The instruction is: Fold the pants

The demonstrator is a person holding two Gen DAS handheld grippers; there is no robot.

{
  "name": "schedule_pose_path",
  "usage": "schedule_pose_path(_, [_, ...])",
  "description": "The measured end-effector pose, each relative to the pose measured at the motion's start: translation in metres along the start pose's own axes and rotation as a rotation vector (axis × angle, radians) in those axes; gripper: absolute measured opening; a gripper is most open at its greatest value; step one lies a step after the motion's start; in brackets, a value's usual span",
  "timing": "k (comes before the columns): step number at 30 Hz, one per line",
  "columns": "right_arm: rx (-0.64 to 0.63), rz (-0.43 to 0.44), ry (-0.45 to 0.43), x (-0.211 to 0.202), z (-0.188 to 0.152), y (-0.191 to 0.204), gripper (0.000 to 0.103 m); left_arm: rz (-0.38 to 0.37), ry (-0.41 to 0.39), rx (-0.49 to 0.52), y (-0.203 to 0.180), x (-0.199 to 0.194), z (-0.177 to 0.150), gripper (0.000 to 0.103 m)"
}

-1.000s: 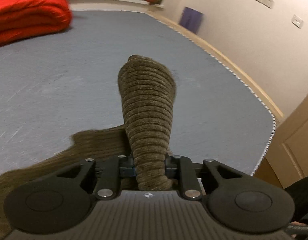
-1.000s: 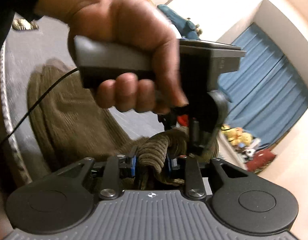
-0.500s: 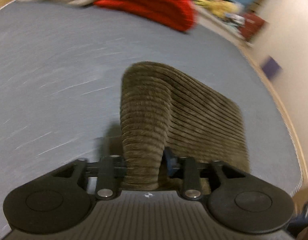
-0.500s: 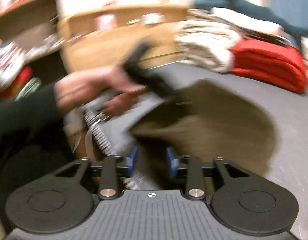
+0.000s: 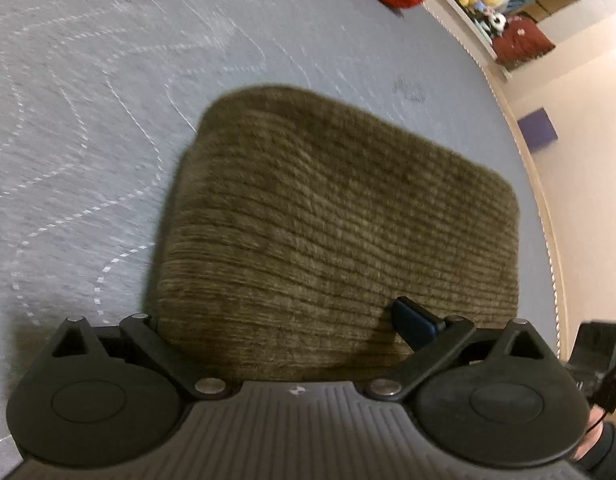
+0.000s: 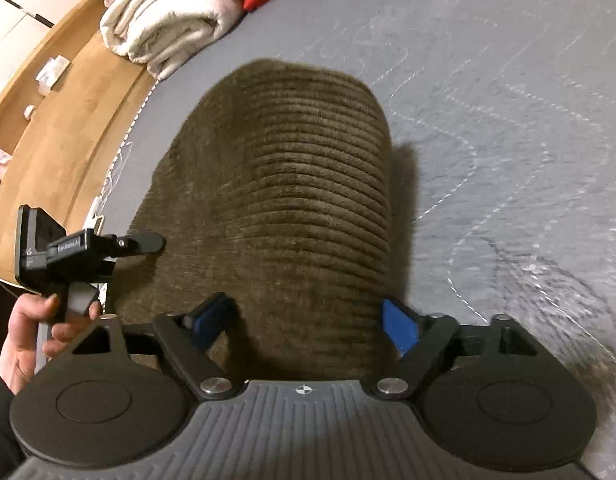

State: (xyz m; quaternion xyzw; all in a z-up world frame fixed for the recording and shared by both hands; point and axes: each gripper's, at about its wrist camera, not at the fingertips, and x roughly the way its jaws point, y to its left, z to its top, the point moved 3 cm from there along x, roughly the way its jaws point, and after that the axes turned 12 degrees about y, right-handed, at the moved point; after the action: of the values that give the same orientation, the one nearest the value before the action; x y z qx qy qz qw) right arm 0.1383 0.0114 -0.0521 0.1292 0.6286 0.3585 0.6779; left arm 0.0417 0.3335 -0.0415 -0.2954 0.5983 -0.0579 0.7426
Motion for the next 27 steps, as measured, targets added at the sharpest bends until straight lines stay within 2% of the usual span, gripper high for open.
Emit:
schedule_pose_path(2, [0.004, -0.012, 0.015, 0.008, 0.009, 0.006, 0.084, 0.006, 0.000, 0.008, -0.004, 0.011, 0.002, 0.095])
schedule_pose_path(4, [-0.014, -0.046, 0.004, 0.012, 0.009, 0.012, 0.074, 0.046, -0.011, 0.022, -0.013, 0.016, 0.004, 0.089])
schedule_pose_path(6, [-0.039, -0.085, -0.018, 0.013, 0.010, 0.019, 0.056, 0.087, -0.016, 0.019, -0.024, 0.014, 0.006, 0.082])
schedule_pose_path(8, [-0.054, -0.084, -0.041, 0.006, 0.010, 0.023, 0.043, 0.132, -0.023, 0.032, -0.037, 0.010, 0.006, 0.072])
schedule_pose_path(9, [-0.064, -0.078, -0.052, 0.002, 0.010, 0.026, 0.040, 0.143, -0.032, 0.033, -0.043, 0.007, 0.006, 0.066])
schedule_pose_path(12, [-0.075, -0.076, -0.099, -0.019, 0.008, 0.029, 0.038, 0.115, -0.059, 0.048, -0.067, 0.002, 0.009, 0.056])
schedule_pose_path(16, [-0.051, -0.083, -0.174, -0.064, 0.010, 0.014, 0.038, 0.061, -0.092, 0.120, -0.116, 0.011, 0.018, 0.055])
schedule_pose_path(20, [-0.123, -0.124, -0.224, -0.118, 0.019, -0.011, 0.038, -0.035, -0.111, 0.166, -0.163, 0.034, 0.034, 0.055])
schedule_pose_path(22, [-0.154, -0.137, -0.232, -0.139, 0.026, -0.025, 0.038, -0.073, -0.115, 0.185, -0.187, 0.047, 0.038, 0.054])
schedule_pose_path(27, [-0.125, -0.136, -0.245, -0.183, 0.048, -0.078, 0.039, -0.124, -0.155, 0.256, -0.231, 0.077, 0.050, 0.054])
